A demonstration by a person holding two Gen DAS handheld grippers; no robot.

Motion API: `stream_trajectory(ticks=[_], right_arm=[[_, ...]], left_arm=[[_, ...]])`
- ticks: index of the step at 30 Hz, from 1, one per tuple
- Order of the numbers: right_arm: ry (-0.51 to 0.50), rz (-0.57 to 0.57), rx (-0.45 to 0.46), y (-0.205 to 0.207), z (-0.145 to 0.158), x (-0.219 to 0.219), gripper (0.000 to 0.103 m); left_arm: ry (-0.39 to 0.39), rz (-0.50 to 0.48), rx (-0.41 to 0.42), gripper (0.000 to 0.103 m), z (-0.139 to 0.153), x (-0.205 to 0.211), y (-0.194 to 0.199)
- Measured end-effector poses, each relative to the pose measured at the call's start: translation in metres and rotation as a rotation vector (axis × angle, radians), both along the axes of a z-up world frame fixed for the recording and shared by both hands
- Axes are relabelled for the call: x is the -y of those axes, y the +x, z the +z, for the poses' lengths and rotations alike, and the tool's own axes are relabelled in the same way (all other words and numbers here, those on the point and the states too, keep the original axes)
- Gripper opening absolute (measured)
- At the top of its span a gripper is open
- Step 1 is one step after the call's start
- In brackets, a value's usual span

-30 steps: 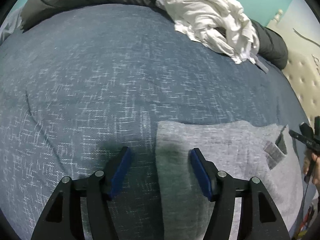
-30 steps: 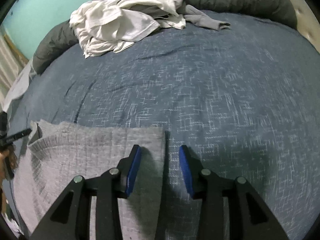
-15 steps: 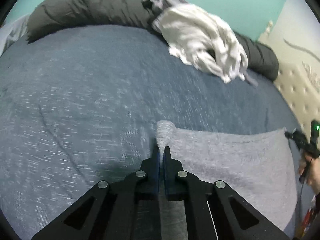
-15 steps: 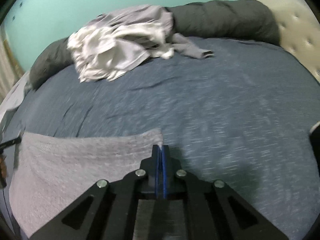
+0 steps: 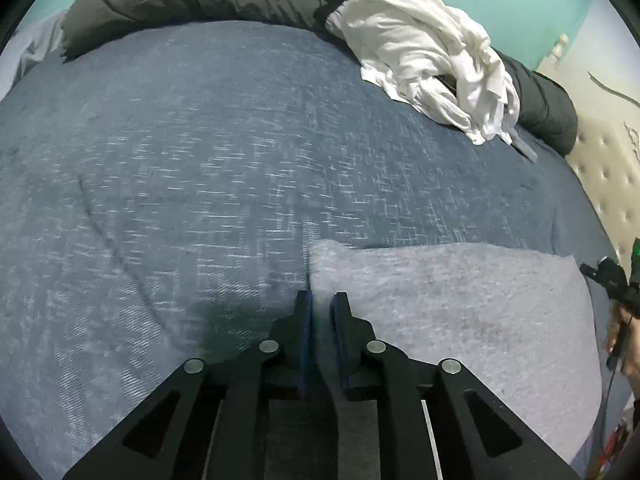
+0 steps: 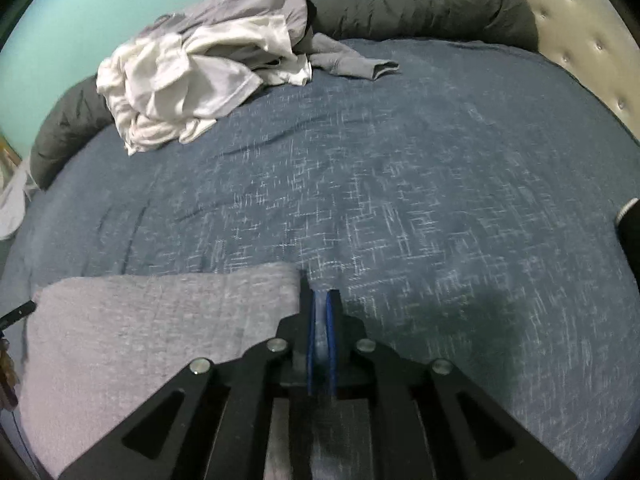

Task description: Fold clothes

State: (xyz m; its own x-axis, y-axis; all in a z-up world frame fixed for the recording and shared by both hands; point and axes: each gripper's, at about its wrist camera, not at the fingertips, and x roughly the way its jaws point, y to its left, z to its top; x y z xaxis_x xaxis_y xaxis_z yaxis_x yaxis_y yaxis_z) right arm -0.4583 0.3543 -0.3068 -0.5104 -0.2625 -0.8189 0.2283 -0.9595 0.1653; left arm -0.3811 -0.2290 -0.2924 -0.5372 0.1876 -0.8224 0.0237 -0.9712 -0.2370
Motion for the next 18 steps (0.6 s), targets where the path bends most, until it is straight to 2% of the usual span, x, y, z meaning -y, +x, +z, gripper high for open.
stream_trajectory(ticks=[1,2,5,9,13,18], right_arm=[[0.006,-0.002,-0.011,0.005,0.005,-0.003,0.007],[-0.002,-0.001,-0.016,0.012,0.010,-0.004,0.009],[-0.073,0.017,-0.013,0.038,0.027,-0.005,0.010],[-0.180,0.103,0.005,0.092,0.048,0.021,0.010],[-0.208,0.216,0.025,0.150,0.053,0.064,0.010],[-0.231,0.257,0.084,0.204,0.040,0.098,0.010]], left_arm=[[-0.015,0.009,-0.004,0.031,0.004,0.002,0.005],[-0.020,0.012,-0.010,0.037,0.009,0.004,0.012],[-0.006,0.016,-0.031,0.037,0.025,0.006,0.037],[0.043,0.026,-0.051,0.037,0.036,-0.011,0.077],[0.050,0.030,-0.055,0.038,0.035,-0.032,0.114],[0.052,0.050,-0.062,0.039,0.030,-0.044,0.166]])
